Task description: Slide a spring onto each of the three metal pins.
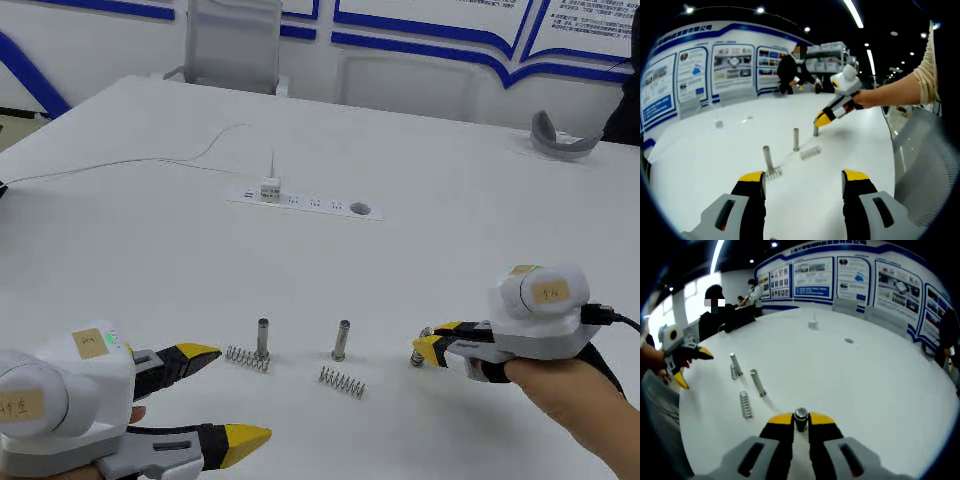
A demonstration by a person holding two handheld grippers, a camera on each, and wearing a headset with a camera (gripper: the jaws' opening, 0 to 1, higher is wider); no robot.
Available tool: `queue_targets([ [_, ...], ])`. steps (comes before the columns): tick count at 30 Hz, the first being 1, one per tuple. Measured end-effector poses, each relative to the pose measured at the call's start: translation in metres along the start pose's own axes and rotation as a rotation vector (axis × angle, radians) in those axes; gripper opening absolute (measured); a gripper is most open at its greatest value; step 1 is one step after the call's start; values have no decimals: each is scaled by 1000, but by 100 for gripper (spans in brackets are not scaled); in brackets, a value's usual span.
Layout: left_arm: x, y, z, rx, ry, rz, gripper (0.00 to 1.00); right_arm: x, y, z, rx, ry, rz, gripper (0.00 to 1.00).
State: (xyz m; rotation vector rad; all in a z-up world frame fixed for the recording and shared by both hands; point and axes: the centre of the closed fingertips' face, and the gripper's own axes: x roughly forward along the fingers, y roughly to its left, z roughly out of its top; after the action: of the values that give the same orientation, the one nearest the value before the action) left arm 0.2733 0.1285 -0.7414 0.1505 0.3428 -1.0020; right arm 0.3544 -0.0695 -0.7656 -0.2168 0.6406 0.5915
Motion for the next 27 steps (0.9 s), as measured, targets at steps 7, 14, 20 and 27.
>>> queue_targets([
  [7,1,0,2,6,-4,-5,63,-4,1,-2,-1,0,-2,16],
  [14,2,-1,4,12,-6,-8,62,-14,5,-9,-14,5,-10,17],
  [20,4,-2,4,15,-5,-13,62,-22,19,-17,-26,14,12,17],
  [27,5,-3,6,24,-4,-20,62,-19,39,-21,-32,21,51,17],
])
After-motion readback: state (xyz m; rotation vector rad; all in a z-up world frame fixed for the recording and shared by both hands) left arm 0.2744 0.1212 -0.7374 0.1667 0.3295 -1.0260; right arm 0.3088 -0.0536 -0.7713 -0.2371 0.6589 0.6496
